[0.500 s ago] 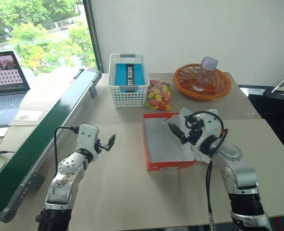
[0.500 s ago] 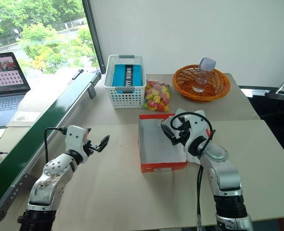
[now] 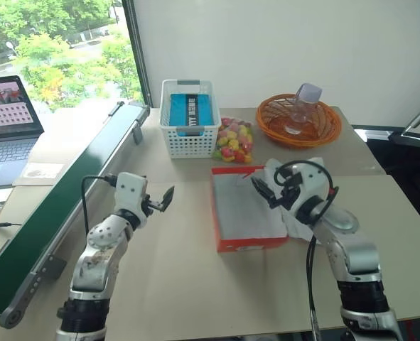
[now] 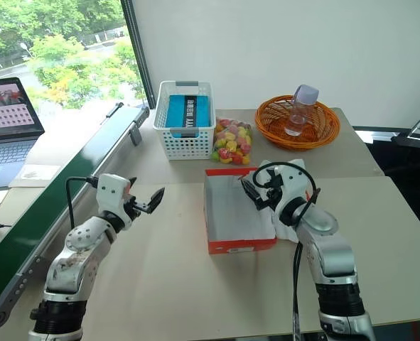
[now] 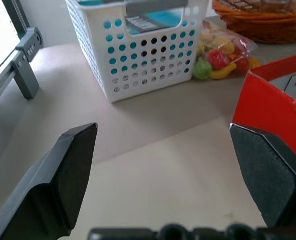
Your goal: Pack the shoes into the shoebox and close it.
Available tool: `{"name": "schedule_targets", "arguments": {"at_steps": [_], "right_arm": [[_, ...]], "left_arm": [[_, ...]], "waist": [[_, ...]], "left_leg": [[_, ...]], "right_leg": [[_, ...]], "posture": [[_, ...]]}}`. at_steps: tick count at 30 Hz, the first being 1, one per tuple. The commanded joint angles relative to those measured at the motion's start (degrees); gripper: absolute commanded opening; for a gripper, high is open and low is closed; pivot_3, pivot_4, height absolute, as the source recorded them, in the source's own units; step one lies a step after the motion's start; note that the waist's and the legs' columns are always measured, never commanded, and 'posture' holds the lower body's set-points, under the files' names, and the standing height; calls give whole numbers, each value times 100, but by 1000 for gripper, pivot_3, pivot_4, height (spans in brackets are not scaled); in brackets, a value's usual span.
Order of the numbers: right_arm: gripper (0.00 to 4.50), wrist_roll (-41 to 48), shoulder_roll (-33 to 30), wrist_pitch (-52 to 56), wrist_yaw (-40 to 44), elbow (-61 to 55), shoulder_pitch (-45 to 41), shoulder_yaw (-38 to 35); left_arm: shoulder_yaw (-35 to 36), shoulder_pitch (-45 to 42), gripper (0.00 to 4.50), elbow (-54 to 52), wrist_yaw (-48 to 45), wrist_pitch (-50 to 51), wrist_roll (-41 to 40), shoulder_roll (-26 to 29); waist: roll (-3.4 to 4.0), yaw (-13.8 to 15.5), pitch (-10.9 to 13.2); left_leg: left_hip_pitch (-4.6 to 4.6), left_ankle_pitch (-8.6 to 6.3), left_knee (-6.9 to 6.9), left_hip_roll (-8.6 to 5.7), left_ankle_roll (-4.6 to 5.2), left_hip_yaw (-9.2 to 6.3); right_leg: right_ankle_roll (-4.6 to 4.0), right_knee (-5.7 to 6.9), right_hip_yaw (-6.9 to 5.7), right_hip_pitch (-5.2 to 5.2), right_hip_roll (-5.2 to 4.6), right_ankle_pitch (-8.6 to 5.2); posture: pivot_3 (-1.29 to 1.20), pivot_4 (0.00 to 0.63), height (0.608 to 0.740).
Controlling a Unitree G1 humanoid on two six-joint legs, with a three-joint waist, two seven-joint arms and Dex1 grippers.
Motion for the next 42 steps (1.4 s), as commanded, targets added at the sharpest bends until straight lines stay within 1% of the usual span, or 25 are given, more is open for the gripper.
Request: {"name": "schedule_targets", "arguments": {"at_steps": [1, 3, 5, 8, 9, 12, 16, 18, 20, 24, 28, 31, 34, 36, 39, 42], "right_arm": [[4469, 149, -62, -179, 229, 66, -517, -110], [4469, 146, 23, -345, 698, 530, -1090, 199], [4469, 111, 85, -496, 1067, 906, -1435, 405], [4469, 139, 209, -651, 1426, 1372, -1772, 505], [4469, 151, 259, -708, 1539, 1496, -1854, 532], [4469, 127, 379, -872, 1852, 1785, -2018, 648], [4469, 56, 521, -1051, 2314, 2136, -2166, 884], [4469, 3, 582, -1149, 2516, 2299, -2218, 1029], [4469, -36, 607, -1232, 2695, 2404, -2219, 1137], [4469, -41, 564, -1160, 2797, 2287, -2127, 1180], [4469, -155, 470, -923, 2554, 2124, -2034, 1157], [4469, -170, 451, -758, 2399, 1932, -1945, 1132], [4469, -208, 402, -606, 2257, 1670, -1844, 1123], [4469, -211, 372, -507, 2160, 1510, -1795, 1101], [4469, -201, 300, -350, 2005, 1275, -1726, 1033], [4469, -185, 204, -210, 1881, 1071, -1648, 958]], "left_arm": [[594, -529, 4500, 76, 347, -21, -32, 184], [1111, -1005, 4500, 555, 1050, 251, 248, 413], [1385, -1162, 4500, 810, 1291, 368, 282, 547], [1460, -1014, 4500, 885, 1119, 302, 279, 753], [1487, -921, 4500, 838, 1018, 277, 244, 818], [1592, -709, 4500, 721, 823, 247, 153, 945], [1754, -376, 4500, 586, 480, 323, -15, 1183], [1897, -160, 4500, 494, 169, 408, -244, 1317], [2033, 195, 4500, 461, -113, 302, -338, 1457], [2332, 768, 4500, 350, -513, 286, -560, 1685], [2446, 785, 4500, 407, -571, 271, -646, 1793], [2396, 638, 4500, 643, -589, 216, -625, 1861], [2197, 270, 4500, 1095, -615, 134, -492, 1950], [1992, -132, 4500, 1523, -603, 62, -372, 1996], [1703, -813, 4500, 2272, -590, -78, -231, 2004], [1465, -1312, 4500, 2895, -617, -264, -88, 2000]], "waist": [[0, -2, 0], [-1, -25, 1], [-1, -74, 1], [-1, -110, 1], [-1, -97, 1], [-7, -9, 4], [-9, -5, 6], [-9, -15, 6], [-8, -24, 5], [-8, -39, 6], [-8, 10, 6], [-8, 13, 6], [-8, 4, 6], [-8, 9, 6], [-9, 11, 6], [-9, 10, 5]], "left_leg": [[1, 0, 0, 0, 0, 0], [0, 1, 0, -1, 1, 1], [1, 2, 1, 1, 3, -3], [4, 1, -4, 1, 4, -9], [4, 0, -9, -2, 3, -8], [-12, -8, -11, -5, 3, -8], [-22, -11, -11, -2, 1, -6], [-20, -10, -11, 0, 0, -7], [-17, -11, -11, 2, -1, -5], [-17, -13, -21, 6, -4, 0], [-17, -13, -22, 9, -9, -2], [-17, -34, -22, 8, -46, 1], [-19, -30, -22, 8, -39, 3], [-18, -12, -23, 9, -9, 2], [-19, -11, -23, 7, -8, 2], [-19, -11, -23, 6, -8, 2]], "right_leg": [[13, 0, 0, 2, 0, -1], [23, -1, 1, 0, 1, 7], [37, 1, 1, -2, 8, 13], [29, 0, 1, 5, 11, 13], [13, -1, 0, 5, 7, 22], [16, -10, -5, -2, -1, 20], [12, -10, -7, -16, 0, 22], [8, -4, -10, -16, 1, 21], [4, -4, -11, -16, -1, 18], [-3, -3, -12, -27, -5, 15], [-11, 6, -20, -33, -7, 11], [-12, 4, -21, -32, -10, 11], [-12, 4, -21, -34, -8, 11], [-13, 7, -21, -34, -5, 10], [-11, 8, -22, -33, -4, 10], [-10, 6, -23, -31, -4, 10]], "posture": [[0, 150, 740], [0, 150, 740], [0, 150, 740], [0, 150, 740], [0, 150, 740], [0, 150, 740], [0, 150, 740], [0, 150, 740], [0, 150, 740], [0, 150, 740], [0, 150, 740], [0, 150, 740], [0, 150, 740], [0, 150, 740], [0, 150, 740], [0, 150, 740]]}}
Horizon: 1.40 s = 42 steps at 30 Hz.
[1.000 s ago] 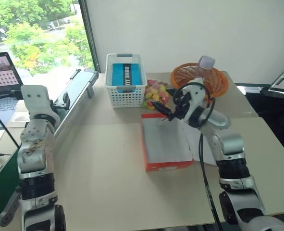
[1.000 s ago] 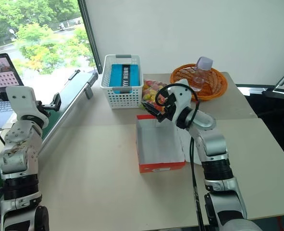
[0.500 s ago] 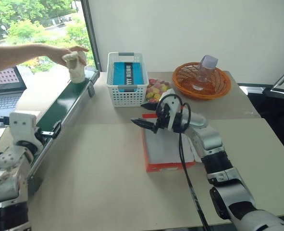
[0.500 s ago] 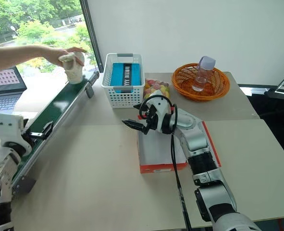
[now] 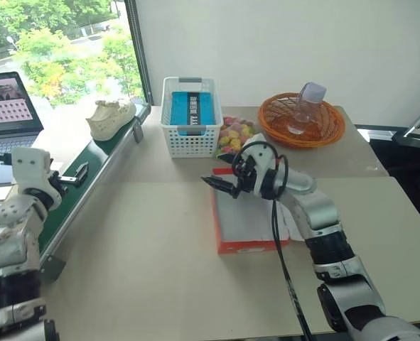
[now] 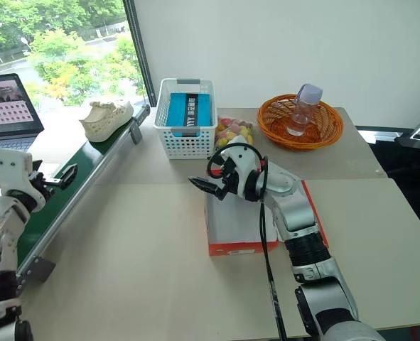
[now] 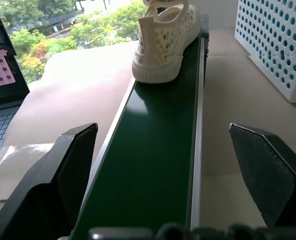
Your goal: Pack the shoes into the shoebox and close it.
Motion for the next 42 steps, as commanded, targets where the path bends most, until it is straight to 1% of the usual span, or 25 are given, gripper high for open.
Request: {"name": "schedule_targets", "arguments": {"at_steps": [1, 4, 11, 16, 19, 21, 23, 25, 26, 28, 29, 33, 36, 40, 42], "right_arm": [[4469, 55, -168, 172, -198, -484, 65, -264], [4469, 65, -272, 304, -337, -655, 138, -337], [4469, 33, -389, 449, -551, -845, 253, -404], [4469, -7, -464, 438, -610, -874, 287, -392], [4469, -17, -513, 432, -643, -886, 269, -412], [4469, -33, -540, 443, -693, -903, 224, -438], [4469, -37, -568, 443, -721, -905, 187, -456], [4500, -29, -598, 438, -740, -904, 164, -465], [4500, -27, -608, 438, -751, -905, 155, -464], [4500, -44, -629, 434, -765, -899, 134, -456], [4500, -48, -634, 437, -772, -898, 125, -452], [4500, -42, -659, 450, -789, -891, 99, -439], [4500, -26, -673, 463, -801, -884, 84, -448], [4500, -13, -685, 479, -827, -872, 75, -469], [4500, 19, -681, 501, -854, -898, 65, -511]], "left_arm": [[-258, -597, 4500, 721, -28, -386, 238, 127], [-414, -1086, 4500, 1531, -114, -542, 379, 261], [-562, -1662, 4500, 2925, -357, -579, 541, 641], [-751, -1819, 4500, 3509, -573, -615, 668, 708], [-911, -1852, 4500, 3679, -925, -486, 647, 664], [-1064, -1806, 4500, 3680, -1313, -388, 610, 607], [-1135, -1785, 4500, 3643, -1473, -357, 616, 575], [-1100, -1803, 3979, 3623, -1469, -336, 593, 545], [-1078, -1818, 3847, 3623, -1495, -312, 568, 535], [-1068, -1819, 3121, 3547, -1533, -303, 548, 525], [-1079, -1814, 2931, 3446, -1564, -297, 540, 517], [-1058, -1892, 2720, 2922, -1533, -217, 454, 422], [-1008, -2050, 2720, 2391, -1380, -169, 392, 293], [-1070, -2487, 2720, 1604, -1144, -27, 371, 31], [-1151, -2671, 2720, 1050, -1165, 286, 148, -236]], "waist": [[0, -1, 0], [-1, -9, 0], [-2, -48, 0], [-3, -19, 0], [-3, 2, 1], [-3, 34, 1], [-3, 65, 1], [-3, 114, 1], [-3, 138, 1], [-3, 159, 0], [-3, 164, 0], [-3, 201, 1], [-6, 198, 2], [-41, 151, 23], [-42, 114, 23]], "left_leg": [[0, 0, 0, -1, 0, 1], [-2, 0, 0, -2, 0, 0], [-2, 1, 0, 1, 1, 0], [-2, 1, 0, -2, 1, 0], [-2, 1, 0, -2, 1, 0], [-3, 1, 1, -3, 0, -1], [-3, 1, 2, -4, 0, -1], [-3, 2, 2, -5, 0, -2], [-2, 2, 3, -5, -1, -3], [-2, 2, 4, -4, -1, -4], [-2, 3, 6, -5, -1, -4], [-3, 3, 9, -6, -1, -9], [-6, 2, 12, -6, -1, -10], [-23, 4, 15, -4, -1, -19], [-28, 3, 18, -4, -1, -20]], "right_leg": [[1, 0, 1, 0, -1, 0], [2, 3, 0, -1, 1, 0], [2, 3, 2, -3, 5, 0], [4, 3, 1, -2, 2, -1], [3, 4, 0, -2, 3, 0], [4, 4, -2, 0, 1, -1], [4, 5, -3, 2, 0, -1], [5, 5, -4, 4, 0, -1], [5, 5, -5, 5, -1, -2], [5, 5, -8, 8, -1, -2], [6, 4, -10, 11, -3, -2], [8, 3, -16, 17, -5, -3], [9, -1, -18, 20, -4, -4], [9, 1, -21, 8, 1, -3], [12, -1, -20, 6, 1, -1]], "posture": [[0, 150, 740], [0, 150, 740], [0, 150, 740], [0, 150, 740], [0, 150, 740], [0, 150, 740], [0, 150, 740], [0, 150, 740], [0, 150, 740], [0, 150, 740], [0, 150, 740], [0, 150, 740], [0, 150, 740], [0, 150, 740], [0, 150, 740]]}}
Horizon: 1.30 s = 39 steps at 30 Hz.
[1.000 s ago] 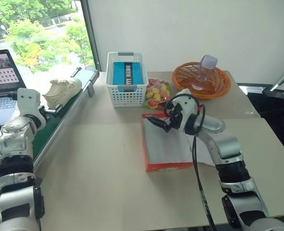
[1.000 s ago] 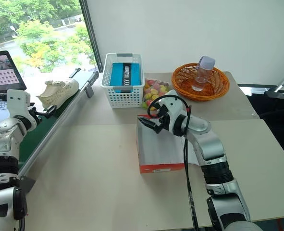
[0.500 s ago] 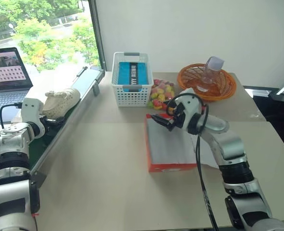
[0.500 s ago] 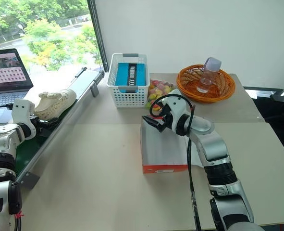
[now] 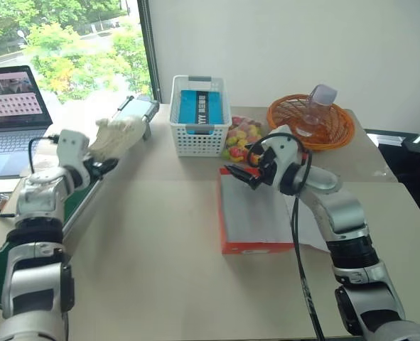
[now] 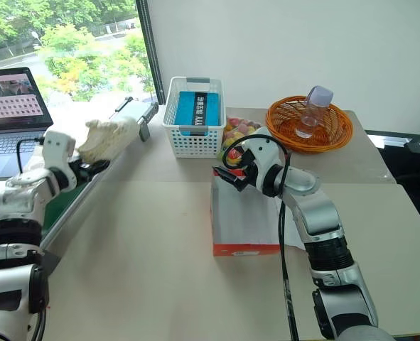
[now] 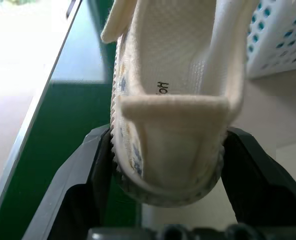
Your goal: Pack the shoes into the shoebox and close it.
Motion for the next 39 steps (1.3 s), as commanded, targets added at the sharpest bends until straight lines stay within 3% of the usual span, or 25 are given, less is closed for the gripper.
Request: {"name": "schedule_targets", "arguments": {"at_steps": [1, 6, 12, 17, 25, 29, 33, 34, 35, 37, 39], "right_arm": [[4500, 225, 33, 135, -135, -309, -155, -384], [4500, 1603, 780, 1116, -964, -441, -536, -1670], [4500, 2993, 1328, 1760, -2238, -419, -1022, -3004], [4500, 3125, 1163, 1941, -2595, -521, -894, -3069], [4500, 3524, 1123, 1899, -2964, -567, -938, -3251], [3599, 3666, 1129, 1808, -2977, -517, -976, -3284], [2399, 3617, 1037, 1738, -2974, -382, -1098, -3251], [1891, 3603, 1001, 1723, -2952, -344, -1129, -3241], [1739, 3572, 954, 1700, -2916, -307, -1158, -3215], [1008, 3491, 831, 1663, -2871, -243, -1208, -3149], [659, 3352, 547, 1566, -2767, -155, -1277, -3136]], "left_arm": [[-85, -513, 2720, -1411, 51, 477, -510, -401], [-539, -639, 2720, -2751, 537, 1263, -777, -1404], [-1148, -650, 2720, -3520, 942, 1652, -881, -2391], [-1598, -710, 2720, -3785, 1285, 1736, -906, -3204], [-1830, -404, 2720, -3939, 1364, 1846, -920, -3488], [-1800, -362, 2708, -4001, 1415, 1950, -935, -3514], [-1584, -299, 2708, -3823, 1445, 2307, -1033, -3432], [-1589, -276, 2708, -3805, 1408, 2354, -1033, -3370], [-1612, -256, 2708, -3802, 1383, 2372, -1006, -3293], [-1531, -197, 3600, -3872, 1166, 2585, -1180, -3077], [-1475, -100, 4209, -3853, 484, 2657, -1292, -2265]], "waist": [[0, -30, 0], [1, -36, 0], [1, -120, 0], [4, -129, 2], [21, -183, 4], [22, -158, 4], [22, -148, 5], [22, -149, 5], [23, -150, 5], [24, -165, 6], [36, -177, 12]], "left_leg": [[0, -1, 0, -2, 1, 2], [-1, -1, 0, -4, 3, -2], [5, 1, 2, -3, 2, -7], [4, 0, 1, -8, 4, -7], [11, 0, 1, -8, 5, -6], [10, 0, 1, -9, 5, -7], [8, 0, 1, -10, 5, -7], [9, 0, 1, -10, 5, -7], [9, 0, 1, -10, 5, -7], [9, 0, 1, -10, 5, -7], [9, 0, 1, -9, 5, -7]], "right_leg": [[3, -2, 3, 0, -2, 1], [9, 0, 6, 3, -2, 5], [7, 6, 9, 4, 2, 7], [9, 2, 11, 6, -2, 7], [9, 3, 23, 6, 4, 7], [10, 2, 23, 7, 3, 7], [11, 1, 22, 6, 3, 7], [11, 1, 22, 7, 3, 7], [11, 1, 22, 6, 3, 7], [11, 1, 22, 6, 4, 7], [11, 2, 23, 6, 4, 7]], "posture": [[0, 150, 740], [0, 150, 740], [0, 150, 740], [0, 150, 740], [0, 150, 740], [0, 150, 740], [0, 150, 740], [0, 150, 740], [0, 150, 740], [0, 150, 740], [0, 150, 740]]}}
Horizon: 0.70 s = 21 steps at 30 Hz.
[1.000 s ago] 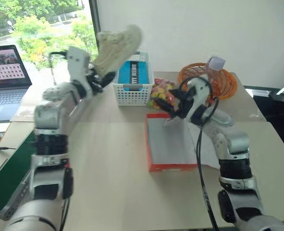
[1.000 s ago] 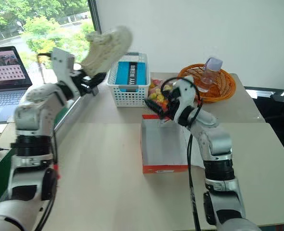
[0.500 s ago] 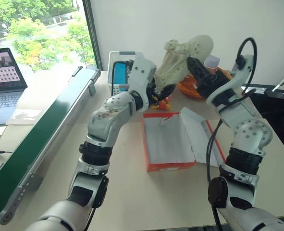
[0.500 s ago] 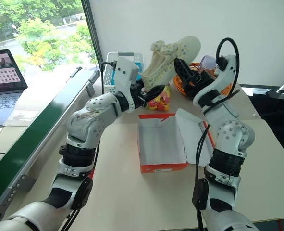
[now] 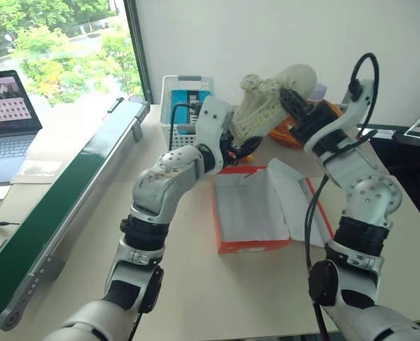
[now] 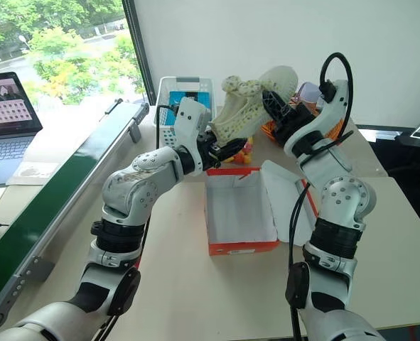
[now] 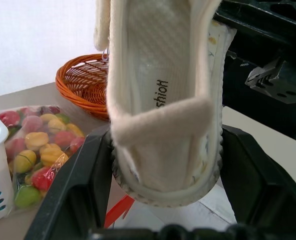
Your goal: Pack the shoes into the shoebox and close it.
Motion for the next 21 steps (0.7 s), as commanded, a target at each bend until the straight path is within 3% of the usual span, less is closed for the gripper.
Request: {"name": "schedule_targets", "arguments": {"at_steps": [1, 6, 9, 14, 21], "right_arm": [[531, -190, -588, -397, 154, -11, -375, -173], [439, -442, -1309, -274, 263, 149, -563, -23], [439, -464, -1965, 872, 241, 118, -1010, 527], [439, -311, -2368, 2843, 435, 297, -1607, 1350], [439, -671, -2411, 3963, 885, 606, -1594, 2407]], "left_arm": [[247, 152, 4500, -150, -1029, 155, -254, 1233], [168, 373, 4500, 4, -1965, -65, -277, 2515], [-25, 546, 4500, -56, -2416, -302, -178, 2916], [-329, 696, 4500, -206, -2482, -489, -74, 2809], [-436, 1017, 4500, -525, -2354, -564, 8, 2750]], "waist": [[22, -33, 13], [51, -55, 32], [53, -33, 34], [56, 0, 37], [55, 13, 37]], "left_leg": [[0, 0, 0, 0, 0, 1], [-4, 0, -5, 1, 0, 1], [-8, -2, -5, -2, 3, 8], [-10, -2, -5, 6, 3, 14], [-29, -2, -2, 3, 5, 16]], "right_leg": [[0, 1, 0, -2, 0, 0], [-2, -2, 1, -10, 1, -2], [3, -8, 4, -11, -6, -2], [-7, 5, 11, -27, 1, -5], [-4, 6, 16, -43, -1, -3]], "posture": [[0, 150, 740], [0, 150, 740], [0, 150, 740], [0, 150, 740], [0, 150, 740]]}}
